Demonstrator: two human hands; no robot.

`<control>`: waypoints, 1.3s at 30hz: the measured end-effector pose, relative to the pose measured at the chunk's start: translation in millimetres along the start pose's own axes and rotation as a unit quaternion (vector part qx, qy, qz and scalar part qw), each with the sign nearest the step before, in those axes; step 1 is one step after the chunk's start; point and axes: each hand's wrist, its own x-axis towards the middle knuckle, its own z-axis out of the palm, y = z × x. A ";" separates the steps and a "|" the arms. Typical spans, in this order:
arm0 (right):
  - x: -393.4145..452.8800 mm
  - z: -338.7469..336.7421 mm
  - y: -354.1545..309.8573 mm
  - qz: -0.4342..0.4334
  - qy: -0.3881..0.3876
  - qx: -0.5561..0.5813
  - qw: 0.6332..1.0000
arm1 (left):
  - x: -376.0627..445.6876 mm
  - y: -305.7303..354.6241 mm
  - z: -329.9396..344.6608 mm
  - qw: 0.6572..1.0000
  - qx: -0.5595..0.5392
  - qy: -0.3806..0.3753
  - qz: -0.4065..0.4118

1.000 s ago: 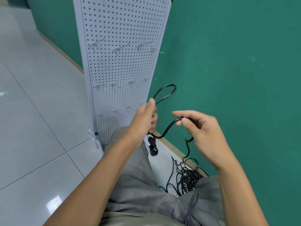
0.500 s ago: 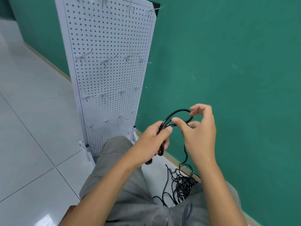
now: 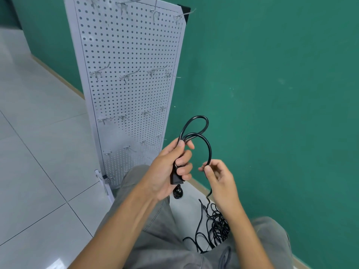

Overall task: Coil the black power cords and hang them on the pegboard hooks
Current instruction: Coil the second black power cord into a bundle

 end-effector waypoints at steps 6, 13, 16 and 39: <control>-5.3 -2.9 -37.7 0.033 0.036 0.162 0.986 | 2.4 -12.7 3.4 0.993 0.096 0.075 0.009; -8.0 -7.0 -65.9 0.109 0.016 0.275 0.955 | 6.8 -34.4 11.1 0.977 0.191 0.076 0.062; -6.8 -6.8 -69.1 0.074 0.018 0.197 0.977 | 7.4 -38.5 12.2 0.981 0.177 0.058 0.056; 0.7 -9.6 -94.4 -0.003 -0.091 0.182 0.979 | -3.1 -30.6 29.1 0.988 0.079 -0.095 -0.088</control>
